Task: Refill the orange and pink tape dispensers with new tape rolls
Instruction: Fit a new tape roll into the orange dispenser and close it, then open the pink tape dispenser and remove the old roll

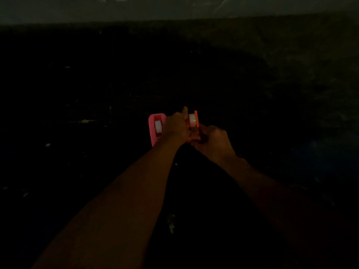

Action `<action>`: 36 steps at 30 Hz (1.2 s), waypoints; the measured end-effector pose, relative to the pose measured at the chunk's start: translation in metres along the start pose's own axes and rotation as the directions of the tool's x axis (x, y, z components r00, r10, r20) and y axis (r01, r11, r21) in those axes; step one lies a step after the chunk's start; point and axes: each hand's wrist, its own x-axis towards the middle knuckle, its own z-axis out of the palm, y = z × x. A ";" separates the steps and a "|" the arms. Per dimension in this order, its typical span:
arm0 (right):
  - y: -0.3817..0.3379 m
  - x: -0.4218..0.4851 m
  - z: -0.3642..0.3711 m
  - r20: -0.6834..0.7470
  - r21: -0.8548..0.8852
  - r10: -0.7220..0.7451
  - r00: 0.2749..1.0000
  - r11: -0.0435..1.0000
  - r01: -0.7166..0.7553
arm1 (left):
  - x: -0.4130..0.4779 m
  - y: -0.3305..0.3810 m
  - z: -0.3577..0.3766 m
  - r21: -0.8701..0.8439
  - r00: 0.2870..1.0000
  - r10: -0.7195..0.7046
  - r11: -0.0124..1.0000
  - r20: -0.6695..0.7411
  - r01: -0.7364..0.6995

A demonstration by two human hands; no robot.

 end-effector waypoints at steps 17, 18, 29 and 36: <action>-0.015 -0.016 -0.037 -0.051 -0.138 0.097 0.994 0.985 -0.103 | -0.029 -0.015 -0.059 -0.322 0.955 -0.034 0.945 -0.294 -0.066; -0.023 -0.017 -0.045 -0.091 -0.126 0.072 0.993 0.989 -0.083 | -0.035 -0.018 -0.068 -0.298 0.936 -0.051 0.953 -0.348 -0.059; -0.096 -0.003 -0.001 0.004 -0.142 -0.005 1.000 0.990 0.005 | -0.059 -0.064 -0.060 -0.266 0.937 -0.200 0.956 -0.285 0.122; -0.085 0.020 0.042 0.066 -0.193 0.121 0.990 0.975 -0.106 | -0.039 -0.075 -0.038 -0.266 0.955 -0.207 0.953 -0.214 0.148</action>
